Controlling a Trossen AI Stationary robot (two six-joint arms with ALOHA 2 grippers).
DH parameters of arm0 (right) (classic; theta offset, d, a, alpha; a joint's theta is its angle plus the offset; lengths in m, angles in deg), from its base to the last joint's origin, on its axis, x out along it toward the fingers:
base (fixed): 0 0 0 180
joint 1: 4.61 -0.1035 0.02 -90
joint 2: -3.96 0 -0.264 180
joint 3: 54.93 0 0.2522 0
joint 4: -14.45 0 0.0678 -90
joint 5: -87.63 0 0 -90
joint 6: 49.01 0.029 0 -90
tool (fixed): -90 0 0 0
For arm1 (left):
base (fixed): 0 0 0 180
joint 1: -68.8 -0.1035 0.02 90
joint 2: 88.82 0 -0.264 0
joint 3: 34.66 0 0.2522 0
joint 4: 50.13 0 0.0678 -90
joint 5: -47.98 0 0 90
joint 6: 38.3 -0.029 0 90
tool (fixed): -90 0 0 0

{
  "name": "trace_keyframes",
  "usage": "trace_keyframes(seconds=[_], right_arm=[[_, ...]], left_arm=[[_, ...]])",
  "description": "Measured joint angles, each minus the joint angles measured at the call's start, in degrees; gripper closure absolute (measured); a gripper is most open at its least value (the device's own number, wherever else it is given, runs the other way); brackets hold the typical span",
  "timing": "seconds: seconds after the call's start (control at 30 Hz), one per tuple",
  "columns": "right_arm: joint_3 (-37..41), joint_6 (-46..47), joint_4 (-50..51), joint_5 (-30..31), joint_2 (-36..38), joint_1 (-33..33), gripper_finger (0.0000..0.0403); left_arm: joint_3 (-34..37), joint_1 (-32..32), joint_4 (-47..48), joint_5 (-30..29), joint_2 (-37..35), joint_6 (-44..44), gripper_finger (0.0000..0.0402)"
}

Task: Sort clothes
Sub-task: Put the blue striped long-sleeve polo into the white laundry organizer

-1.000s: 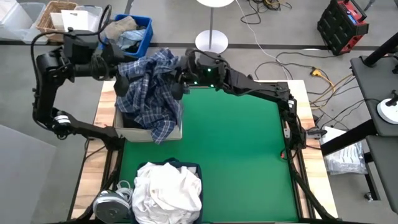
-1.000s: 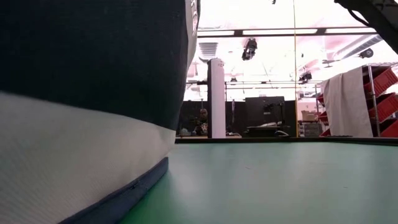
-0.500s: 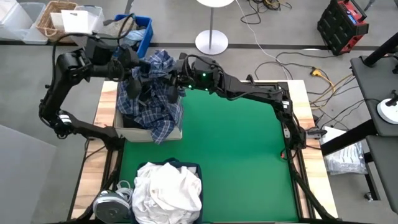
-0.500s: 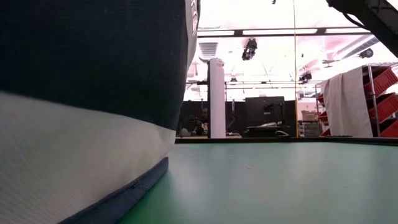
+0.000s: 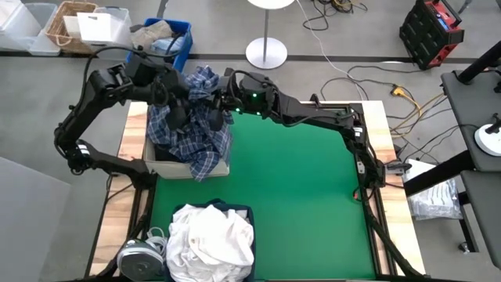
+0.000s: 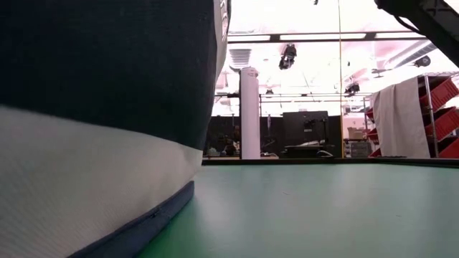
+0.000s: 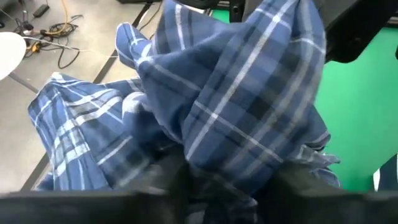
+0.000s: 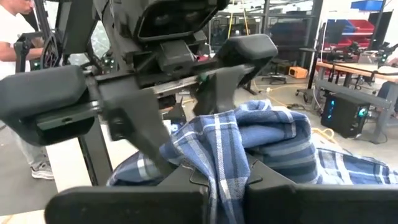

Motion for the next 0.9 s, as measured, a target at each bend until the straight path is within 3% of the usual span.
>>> trace_keyframes(seconds=[0.1, 0.13, 0.23, 0.47, 0.7, 0.9], right_arm=[[-0.03, 0.17, 1.01, 0.04, 0.00, 0.02, 0.0393], [-0.07, 0.24, 1.79, 0.04, 0.00, 0.02, 0.0391], [-0.09, 0.82, 5.00, 0.02, 0.03, 0.02, 0.0379], [-0.09, 5.95, 11.35, 0.02, 0.48, 0.67, 0.0328], [-0.09, 6.62, 16.48, 0.69, 0.64, 1.71, 0.0291], [-0.09, 6.45, 24.10, 5.35, 1.88, 1.93, 0.0274]], left_arm=[[0.10, 0.00, -0.06, -0.50, -0.09, -1.14, 0.0366], [0.01, 0.00, -0.05, -1.62, -0.13, -1.23, 0.0382], [-1.00, 0.00, 2.21, -8.36, -0.28, -2.03, 0.0394], [-4.95, -0.04, 18.15, -26.12, -0.15, 0.97, 0.0400], [-2.12, -0.21, 17.51, -23.73, 0.52, 3.77, 0.0401], [7.37, -2.79, 17.35, -14.90, 1.85, 5.13, 0.0401]])
